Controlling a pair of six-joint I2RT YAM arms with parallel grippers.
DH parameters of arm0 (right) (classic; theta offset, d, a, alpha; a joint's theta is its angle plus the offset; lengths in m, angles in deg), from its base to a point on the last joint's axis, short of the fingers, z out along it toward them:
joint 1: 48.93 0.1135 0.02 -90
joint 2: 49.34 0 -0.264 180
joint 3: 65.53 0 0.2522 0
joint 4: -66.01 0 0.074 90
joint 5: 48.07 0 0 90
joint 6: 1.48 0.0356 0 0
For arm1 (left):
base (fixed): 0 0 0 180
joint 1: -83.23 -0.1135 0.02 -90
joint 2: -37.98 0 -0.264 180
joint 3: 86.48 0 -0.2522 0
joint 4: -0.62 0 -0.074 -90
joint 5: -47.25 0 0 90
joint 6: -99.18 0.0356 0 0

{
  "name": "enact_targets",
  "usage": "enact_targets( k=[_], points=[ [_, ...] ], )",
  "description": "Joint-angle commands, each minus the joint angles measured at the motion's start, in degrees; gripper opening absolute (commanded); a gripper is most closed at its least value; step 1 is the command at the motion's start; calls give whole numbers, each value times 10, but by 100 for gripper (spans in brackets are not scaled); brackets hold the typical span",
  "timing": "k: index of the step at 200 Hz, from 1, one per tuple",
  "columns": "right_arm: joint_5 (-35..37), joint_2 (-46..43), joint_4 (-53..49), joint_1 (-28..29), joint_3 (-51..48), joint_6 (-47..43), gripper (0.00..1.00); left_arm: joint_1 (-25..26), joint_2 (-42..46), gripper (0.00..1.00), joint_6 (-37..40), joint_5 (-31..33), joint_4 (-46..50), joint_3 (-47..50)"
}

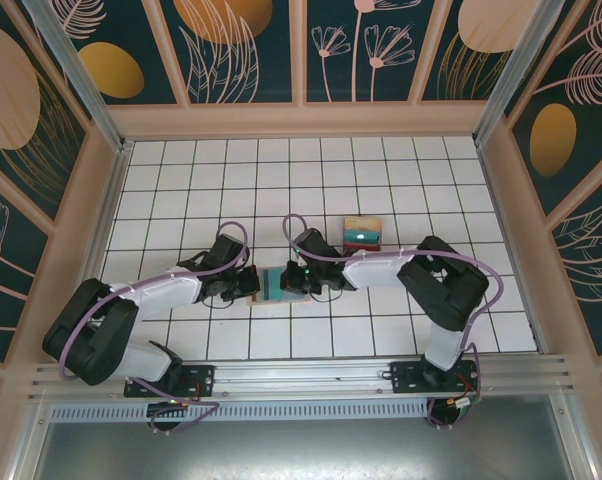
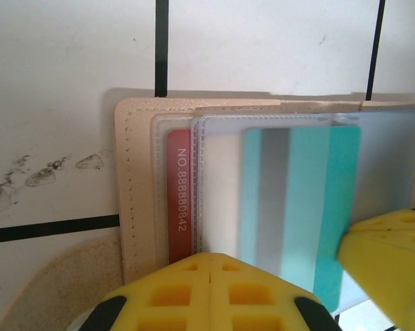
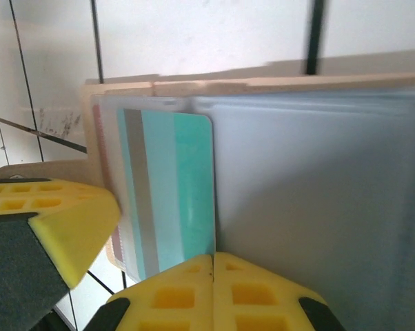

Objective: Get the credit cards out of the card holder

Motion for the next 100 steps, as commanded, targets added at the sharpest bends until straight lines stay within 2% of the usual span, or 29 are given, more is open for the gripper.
enact_targets(
  k=[1,100],
  points=[
    [14,-29,-2,-11,-24,8,0,-1,-13,0,1,16,30,2],
    [2,-26,3,-16,-20,-1,0,0,-9,0,3,4,26,0]
  ],
)
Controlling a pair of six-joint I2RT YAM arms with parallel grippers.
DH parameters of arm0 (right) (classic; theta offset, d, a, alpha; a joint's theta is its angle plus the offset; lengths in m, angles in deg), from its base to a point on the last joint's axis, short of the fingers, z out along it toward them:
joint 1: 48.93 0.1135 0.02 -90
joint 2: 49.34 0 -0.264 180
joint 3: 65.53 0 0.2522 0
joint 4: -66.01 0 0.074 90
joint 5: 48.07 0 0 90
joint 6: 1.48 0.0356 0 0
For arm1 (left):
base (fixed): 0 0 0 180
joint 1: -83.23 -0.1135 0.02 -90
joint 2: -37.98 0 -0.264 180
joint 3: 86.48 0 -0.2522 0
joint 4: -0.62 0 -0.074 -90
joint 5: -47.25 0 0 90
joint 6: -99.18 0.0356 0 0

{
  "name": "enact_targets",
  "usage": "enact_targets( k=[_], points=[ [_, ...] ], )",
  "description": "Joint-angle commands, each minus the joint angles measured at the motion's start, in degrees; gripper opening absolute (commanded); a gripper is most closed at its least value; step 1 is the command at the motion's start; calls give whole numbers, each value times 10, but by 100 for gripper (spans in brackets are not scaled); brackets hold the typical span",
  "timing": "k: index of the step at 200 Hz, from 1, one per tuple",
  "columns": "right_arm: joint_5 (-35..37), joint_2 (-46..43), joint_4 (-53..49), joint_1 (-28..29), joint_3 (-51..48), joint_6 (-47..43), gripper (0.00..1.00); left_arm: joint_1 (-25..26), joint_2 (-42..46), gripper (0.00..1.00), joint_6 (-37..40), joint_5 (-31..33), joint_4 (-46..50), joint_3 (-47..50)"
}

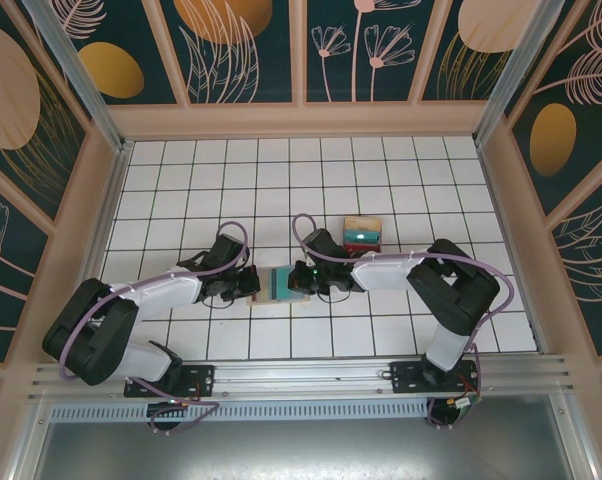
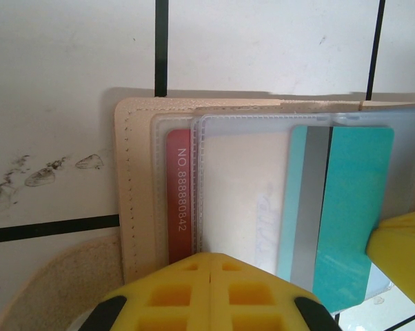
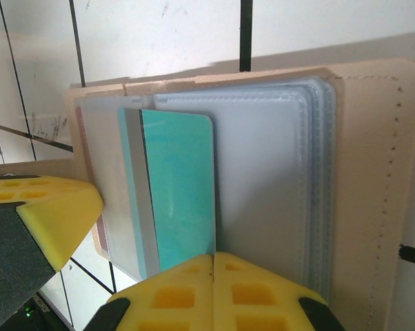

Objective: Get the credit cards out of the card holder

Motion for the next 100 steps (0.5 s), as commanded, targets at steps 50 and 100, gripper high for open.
enact_targets(
  k=[50,100],
  points=[
    [1,2,-2,-6,10,-9,0,0,-6,0,4,4,25,2],
    [0,-10,-2,-19,-9,-14,0,0,-10,0,5,0,22,3]
  ],
)
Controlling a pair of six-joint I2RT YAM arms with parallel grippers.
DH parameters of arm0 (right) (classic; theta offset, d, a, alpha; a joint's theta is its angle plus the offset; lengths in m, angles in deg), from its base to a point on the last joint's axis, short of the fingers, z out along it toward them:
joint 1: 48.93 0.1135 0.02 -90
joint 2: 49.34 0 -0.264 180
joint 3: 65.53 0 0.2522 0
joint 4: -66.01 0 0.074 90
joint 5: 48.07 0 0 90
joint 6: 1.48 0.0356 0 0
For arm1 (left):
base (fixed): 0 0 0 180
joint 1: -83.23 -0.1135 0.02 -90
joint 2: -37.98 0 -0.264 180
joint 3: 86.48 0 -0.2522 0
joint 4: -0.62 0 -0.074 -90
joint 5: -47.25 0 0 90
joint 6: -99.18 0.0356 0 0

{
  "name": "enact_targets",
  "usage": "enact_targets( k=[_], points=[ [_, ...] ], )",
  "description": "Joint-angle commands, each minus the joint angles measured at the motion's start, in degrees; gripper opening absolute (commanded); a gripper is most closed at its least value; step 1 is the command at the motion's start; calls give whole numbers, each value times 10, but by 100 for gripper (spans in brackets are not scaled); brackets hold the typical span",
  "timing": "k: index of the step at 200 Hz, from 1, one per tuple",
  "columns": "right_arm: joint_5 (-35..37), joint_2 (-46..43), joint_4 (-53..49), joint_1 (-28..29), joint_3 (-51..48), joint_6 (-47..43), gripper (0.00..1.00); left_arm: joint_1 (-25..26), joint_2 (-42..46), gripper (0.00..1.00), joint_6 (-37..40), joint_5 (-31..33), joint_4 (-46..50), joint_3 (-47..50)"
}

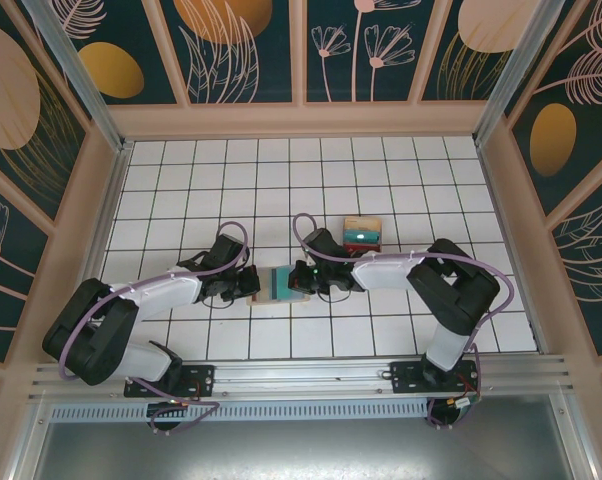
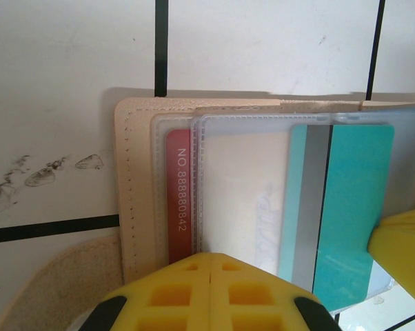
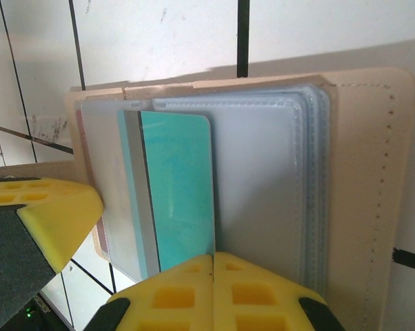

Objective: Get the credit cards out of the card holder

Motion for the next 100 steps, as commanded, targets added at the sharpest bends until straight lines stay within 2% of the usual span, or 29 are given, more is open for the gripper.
enact_targets(
  k=[1,100],
  points=[
    [2,-10,-2,-14,-9,-11,0,0,-10,0,5,0,22,3],
    [-10,-21,-5,-25,-15,-22,0,-1,-12,0,5,0,22,4]
  ],
)
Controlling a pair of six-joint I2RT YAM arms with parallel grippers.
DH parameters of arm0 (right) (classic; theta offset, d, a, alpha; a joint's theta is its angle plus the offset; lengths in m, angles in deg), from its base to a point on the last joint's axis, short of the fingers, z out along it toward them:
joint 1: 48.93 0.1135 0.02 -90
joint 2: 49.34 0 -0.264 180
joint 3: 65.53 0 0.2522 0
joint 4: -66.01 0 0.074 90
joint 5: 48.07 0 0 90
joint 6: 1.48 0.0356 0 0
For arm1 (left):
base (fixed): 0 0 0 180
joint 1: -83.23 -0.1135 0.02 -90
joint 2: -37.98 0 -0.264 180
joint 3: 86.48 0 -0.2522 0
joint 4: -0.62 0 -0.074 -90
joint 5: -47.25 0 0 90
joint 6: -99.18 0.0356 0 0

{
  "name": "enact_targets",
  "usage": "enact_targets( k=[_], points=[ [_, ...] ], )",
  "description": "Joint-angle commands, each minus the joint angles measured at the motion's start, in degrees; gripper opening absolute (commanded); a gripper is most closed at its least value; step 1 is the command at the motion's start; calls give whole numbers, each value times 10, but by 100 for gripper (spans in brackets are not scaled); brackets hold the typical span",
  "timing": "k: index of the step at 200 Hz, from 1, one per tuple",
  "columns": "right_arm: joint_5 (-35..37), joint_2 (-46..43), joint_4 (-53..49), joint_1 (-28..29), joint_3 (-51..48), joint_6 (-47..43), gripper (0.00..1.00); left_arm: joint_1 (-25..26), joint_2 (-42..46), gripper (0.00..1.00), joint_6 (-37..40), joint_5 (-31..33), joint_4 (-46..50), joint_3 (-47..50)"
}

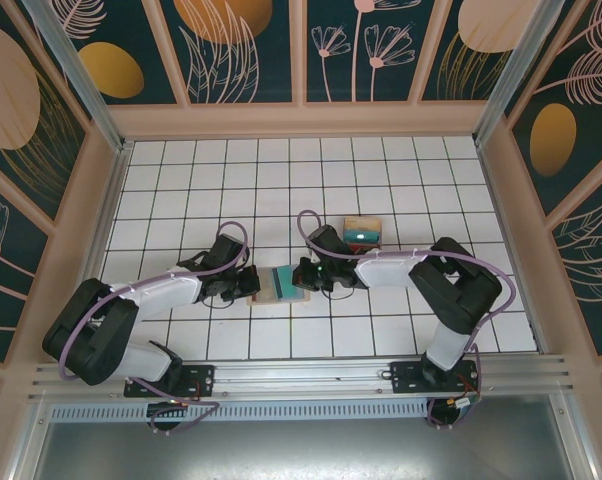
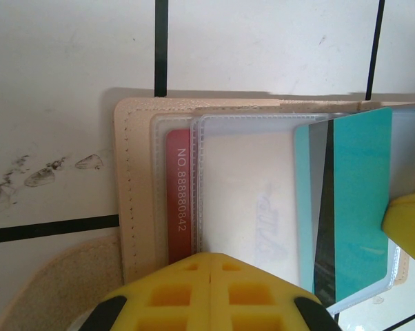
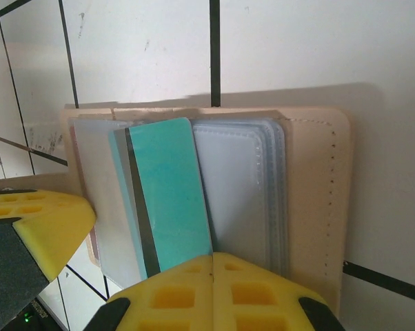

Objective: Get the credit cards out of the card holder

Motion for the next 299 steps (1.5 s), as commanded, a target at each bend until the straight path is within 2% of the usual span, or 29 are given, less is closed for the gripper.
enact_targets(
  k=[1,87,142,226,263,272,285,299],
  points=[
    [-3,-20,-5,-5,-10,-7,0,0,-12,0,5,2,22,3],
    [22,-70,-6,-6,-46,4,0,0,-14,0,6,2,22,2],
    [52,-123,-50,-27,-50,-28,0,0,-5,0,5,1,24,0],
    [68,-162,-160,-33,39,-143,0,0,14,0,3,4,23,-7],
    [49,-143,-155,-29,65,-142,0,-1,24,0,2,1,19,-8],
    [58,-141,-159,-26,72,-146,0,-1,30,7,3,0,18,-9],
    [74,-142,-174,-21,86,-170,0,0,38,24,3,0,17,-11],
    [96,-142,-212,-19,115,-212,0,0,48,32,3,-2,18,-13]
  ],
)
